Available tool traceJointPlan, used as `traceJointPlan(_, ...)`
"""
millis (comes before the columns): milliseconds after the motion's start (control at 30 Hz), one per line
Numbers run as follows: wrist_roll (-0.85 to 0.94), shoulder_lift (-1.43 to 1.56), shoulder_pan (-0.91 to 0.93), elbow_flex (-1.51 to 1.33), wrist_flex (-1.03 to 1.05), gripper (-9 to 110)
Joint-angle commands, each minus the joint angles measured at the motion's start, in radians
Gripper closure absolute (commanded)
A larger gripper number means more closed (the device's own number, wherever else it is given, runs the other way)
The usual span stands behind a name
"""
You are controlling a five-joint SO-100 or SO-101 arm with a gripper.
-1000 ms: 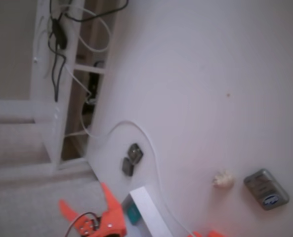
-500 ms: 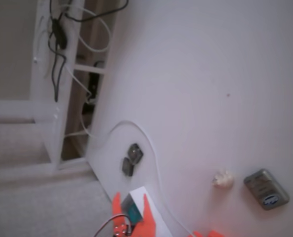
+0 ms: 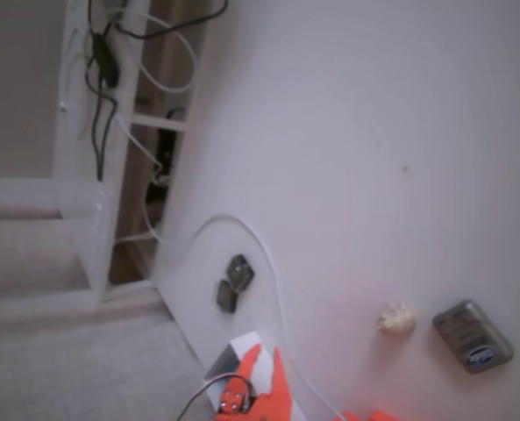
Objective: Grasp the green cube and put it in the bin.
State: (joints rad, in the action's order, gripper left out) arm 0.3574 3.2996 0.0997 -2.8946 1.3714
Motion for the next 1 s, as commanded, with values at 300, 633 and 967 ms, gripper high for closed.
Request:
traceJointPlan(300,0.008,0.009,-0.005,-0.052,-0.04,110)
traceJointPlan(633,0.008,0.009,-0.009,-0.052,-0.04,110)
traceJointPlan(967,0.009,0.009,-0.009,-0.052,-0.04,110)
